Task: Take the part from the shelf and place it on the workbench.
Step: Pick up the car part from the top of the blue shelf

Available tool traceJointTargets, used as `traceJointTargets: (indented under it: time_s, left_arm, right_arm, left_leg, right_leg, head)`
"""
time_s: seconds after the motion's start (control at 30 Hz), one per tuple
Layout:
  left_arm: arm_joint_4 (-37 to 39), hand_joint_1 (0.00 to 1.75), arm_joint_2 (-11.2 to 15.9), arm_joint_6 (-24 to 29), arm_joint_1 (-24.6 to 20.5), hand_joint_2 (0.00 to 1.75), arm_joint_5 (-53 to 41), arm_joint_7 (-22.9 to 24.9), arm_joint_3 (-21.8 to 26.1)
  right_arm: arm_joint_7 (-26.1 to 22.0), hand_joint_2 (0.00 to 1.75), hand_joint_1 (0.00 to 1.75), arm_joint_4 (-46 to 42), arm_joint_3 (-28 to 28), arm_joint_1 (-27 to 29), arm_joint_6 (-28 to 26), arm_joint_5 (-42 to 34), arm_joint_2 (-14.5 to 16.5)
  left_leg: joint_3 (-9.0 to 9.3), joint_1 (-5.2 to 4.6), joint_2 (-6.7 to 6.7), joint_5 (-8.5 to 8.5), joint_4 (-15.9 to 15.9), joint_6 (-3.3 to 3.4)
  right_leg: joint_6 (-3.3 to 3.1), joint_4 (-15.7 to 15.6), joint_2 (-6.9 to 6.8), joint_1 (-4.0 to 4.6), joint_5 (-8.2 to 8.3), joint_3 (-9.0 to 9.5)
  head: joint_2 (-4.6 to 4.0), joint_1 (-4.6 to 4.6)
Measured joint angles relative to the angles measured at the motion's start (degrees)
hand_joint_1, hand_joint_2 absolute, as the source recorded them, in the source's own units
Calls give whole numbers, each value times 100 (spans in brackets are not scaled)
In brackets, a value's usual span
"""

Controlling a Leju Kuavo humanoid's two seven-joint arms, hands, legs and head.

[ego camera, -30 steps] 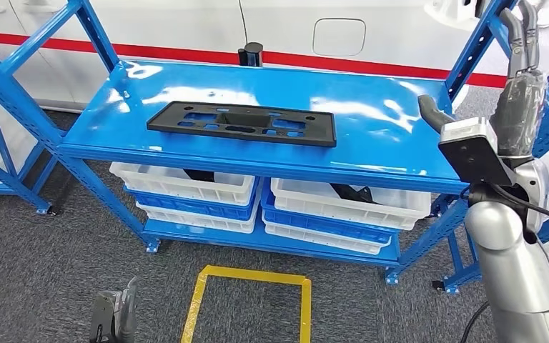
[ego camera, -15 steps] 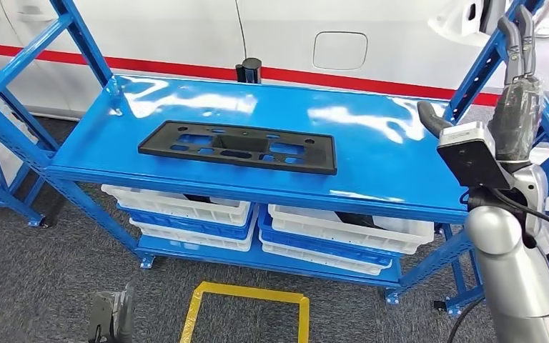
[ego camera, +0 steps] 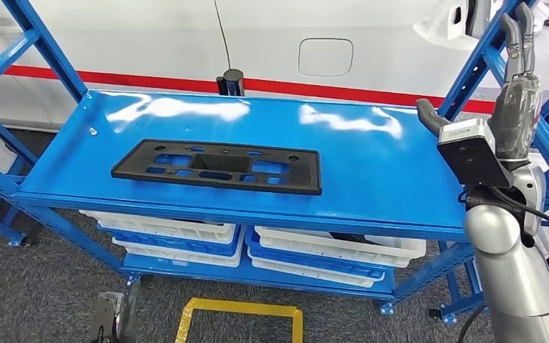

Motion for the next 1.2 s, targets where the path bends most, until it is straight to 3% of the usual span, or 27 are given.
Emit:
traceJointTargets:
  time_s: [0.1, 0.13, 0.2, 0.27, 0.3, 0.33, 0.37, 0.4, 0.43, 0.5, 0.57, 0.63, 0.7, 0.77, 0.8, 0.83, 0.87, 0.93, 1.0, 1.1, 1.2]
  left_arm:
    - [15, 0, -4, -14, -32, 0, -1, -1, 2]
    - [22, 0, -7, -16, -51, 0, 0, -1, 2]
    - [40, 0, -10, -20, -91, 0, 1, -2, 3]
    - [67, 0, -12, -23, -111, 0, 1, -1, 4]
    - [83, 0, -14, -25, -113, 0, 1, -1, 4]
    - [99, 0, -17, -27, -114, 0, 1, -1, 4]
    - [113, 0, -21, -27, -116, 0, 1, -1, 4]
    - [125, 0, -26, -28, -120, 0, 1, -1, 4]
    - [135, 0, -30, -28, -126, 0, 1, -1, 4]
    - [151, 0, -34, -28, -140, 0, 1, -3, 5]
    - [161, 0, -31, -28, -150, 0, 1, -5, 6]
    - [169, 0, -29, -31, -162, 0, -1, -6, 4]
    - [180, 0, -28, -33, -176, 0, -2, -6, 3]
    - [199, 0, -26, -33, -178, 0, 0, -5, 5]
    - [210, 0, -25, -33, -176, 0, 1, -5, 6]
    - [220, 0, -22, -33, -176, 0, 1, -5, 6]
    - [229, 0, -19, -33, -178, 0, 1, -5, 6]
    - [240, 0, -9, -34, -189, 0, 1, -5, 6]
    - [248, 0, -3, -35, -211, 0, 2, -5, 6]
    - [261, 0, -1, -40, -227, 0, 5, -8, 6]
    - [282, 0, -7, -55, -252, 0, 13, -15, 6]
  right_arm:
    - [-24, 175, 0, 0, -20, -12, 4, 9, 4]
    - [-36, 175, 0, 1, -32, -30, 7, 10, 2]
    - [-62, 175, 0, 11, -50, -63, 22, 7, -2]
    - [-77, 175, 0, 37, -54, -58, 43, 2, -3]
    - [-81, 175, 0, 54, -53, -50, 50, -3, -3]
    - [-83, 175, 0, 69, -53, -47, 55, -7, -2]
    - [-85, 175, 0, 80, -54, -51, 59, -11, -2]
    - [-87, 175, 0, 89, -54, -58, 63, -15, -2]
    - [-87, 175, 0, 95, -54, -66, 67, -16, -1]
    - [-88, 175, 0, 107, -51, -82, 72, -16, 1]
    - [-88, 175, 0, 116, -51, -91, 73, -16, 4]
    - [-90, 175, 0, 121, -52, -102, 73, -15, 11]
    - [-90, 175, 0, 124, -49, -116, 73, -15, 23]
    - [-90, 175, 0, 133, -41, -118, 73, -15, 37]
    - [-90, 175, 0, 139, -35, -116, 73, -15, 43]
    - [-90, 175, 0, 144, -32, -115, 73, -15, 50]
    - [-90, 175, 0, 146, -29, -115, 73, -14, 56]
    - [-90, 175, 0, 148, -27, -118, 73, -13, 66]
    - [-91, 175, 0, 150, -27, -128, 73, -11, 71]
    - [-93, 175, 0, 156, -28, -136, 71, -3, 80]
    - [-101, 175, 0, 161, -38, -159, 68, 18, 77]
  left_leg:
    - [141, -5, -8, -10, -84, 55]
    - [195, 8, -11, -15, -111, 75]
    - [262, 23, -17, -39, -139, 112]
    - [297, 26, -22, -86, -138, 135]
    - [322, 26, -26, -114, -137, 135]
    - [360, 26, -32, -144, -136, 129]
    - [406, 27, -39, -176, -135, 118]
    - [454, 28, -46, -212, -135, 100]
    - [498, 21, -52, -248, -128, 76]
    - [523, 2, -56, -304, -119, 17]
    - [519, -12, -55, -329, -89, -36]
    - [468, -7, -44, -406, 52, -92]
    - [193, 17, -25, -646, 557, -160]
    - [-244, 48, -18, -899, 1268, -217]
    - [-409, 61, -14, -926, 1467, -233]
    - [-474, 74, -8, -837, 1456, -240]
    - [-424, 85, -2, -648, 1231, -238]
    - [-117, 96, 7, -201, 452, -213]
    - [93, 74, 8, -92, -8, -162]
    - [175, 33, -2, -51, -75, -69]
    - [226, 35, -15, 11, -135, -68]
  right_leg:
    - [88, 56, 1, 11, -43, 45]
    - [104, 190, 0, 7, -88, -20]
    - [116, 770, -4, -6, -263, -359]
    - [128, 1454, -4, -11, -441, -840]
    - [155, 1593, -5, -14, -448, -996]
    - [200, 1525, -5, -18, -358, -1052]
    - [260, 1240, -6, -22, -173, -990]
    - [319, 824, -10, -24, 70, -860]
    - [329, 436, -17, -18, 266, -736]
    - [201, 23, -30, 8, 444, -582]
    - [46, -6, -32, 10, 453, -541]
    - [-4, -22, -30, -30, 474, -489]
    - [-55, -29, -31, -50, 446, -432]
    - [-101, -28, -31, -45, 411, -398]
    - [-112, -27, -30, -43, 394, -381]
    - [-114, -27, -27, -42, 373, -356]
    - [-107, -27, -24, -43, 349, -323]
    - [-71, -26, -17, -38, 292, -248]
    - [-21, -26, -16, -18, 250, -224]
    - [81, -45, -22, -5, 213, -206]
    - [73, -102, -32, -8, 221, -134]
  head:
    - [0, 0]
    - [0, 7]
    - [0, 19]
    - [0, 21]
    - [0, 22]
    - [0, 23]
    - [0, 23]
    - [0, 25]
    - [0, 23]
    - [0, 20]
    - [0, 16]
    - [0, 13]
    - [0, 4]
    - [0, -3]
    - [0, -5]
    - [0, -6]
    - [0, -6]
    - [0, -4]
    - [0, 0]
    - [0, -2]
    - [0, 8]
